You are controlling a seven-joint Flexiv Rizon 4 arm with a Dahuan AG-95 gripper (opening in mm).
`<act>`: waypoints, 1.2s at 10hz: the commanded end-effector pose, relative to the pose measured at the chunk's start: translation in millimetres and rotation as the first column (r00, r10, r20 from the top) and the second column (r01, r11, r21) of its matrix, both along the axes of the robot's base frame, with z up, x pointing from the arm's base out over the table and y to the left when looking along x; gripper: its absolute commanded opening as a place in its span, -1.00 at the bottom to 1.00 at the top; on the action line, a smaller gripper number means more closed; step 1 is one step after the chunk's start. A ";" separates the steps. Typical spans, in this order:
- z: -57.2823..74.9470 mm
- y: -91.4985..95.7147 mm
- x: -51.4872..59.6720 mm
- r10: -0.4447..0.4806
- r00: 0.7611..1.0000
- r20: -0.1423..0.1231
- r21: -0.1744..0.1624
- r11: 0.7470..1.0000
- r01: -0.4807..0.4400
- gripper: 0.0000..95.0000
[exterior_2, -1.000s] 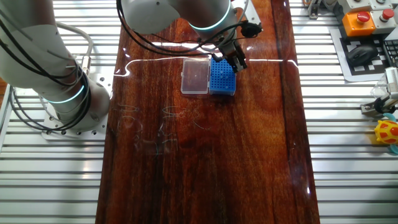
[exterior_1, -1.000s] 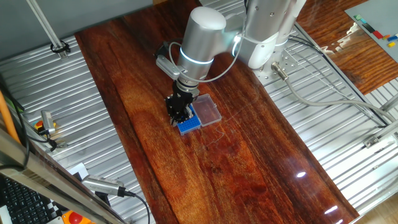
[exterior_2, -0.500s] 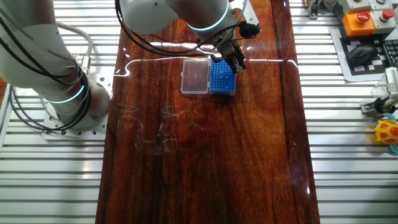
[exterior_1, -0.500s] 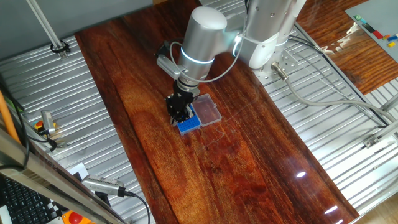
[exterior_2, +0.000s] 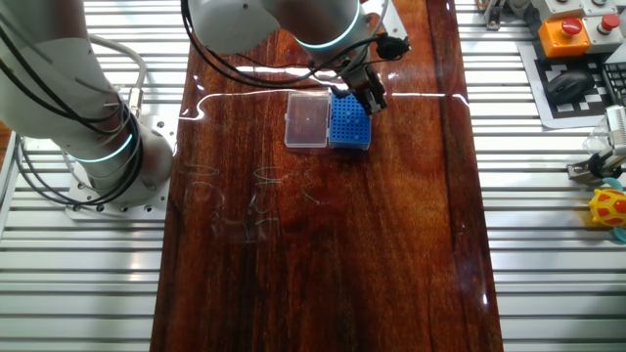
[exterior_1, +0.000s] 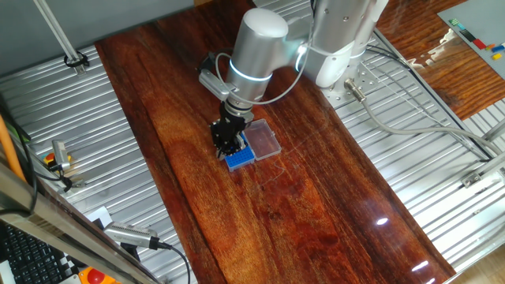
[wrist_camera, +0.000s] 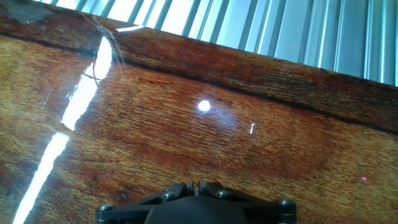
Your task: Insert a small pipette tip into the holder for small pipette tips
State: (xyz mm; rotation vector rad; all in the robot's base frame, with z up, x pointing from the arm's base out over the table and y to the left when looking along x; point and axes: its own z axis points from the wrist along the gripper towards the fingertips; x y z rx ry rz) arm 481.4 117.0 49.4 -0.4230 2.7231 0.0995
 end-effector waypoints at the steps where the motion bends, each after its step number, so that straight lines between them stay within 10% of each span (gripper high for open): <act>1: 1.0 -0.7 -0.7 0.001 1.000 -0.003 -0.004 1.000 -0.001 -0.60; 6: 1.7 -0.7 -0.7 0.007 1.000 -0.008 -0.006 1.000 -0.007 -0.60; 12: 11.2 -5.6 7.1 0.038 0.984 -0.174 -0.023 0.999 -0.043 -1.00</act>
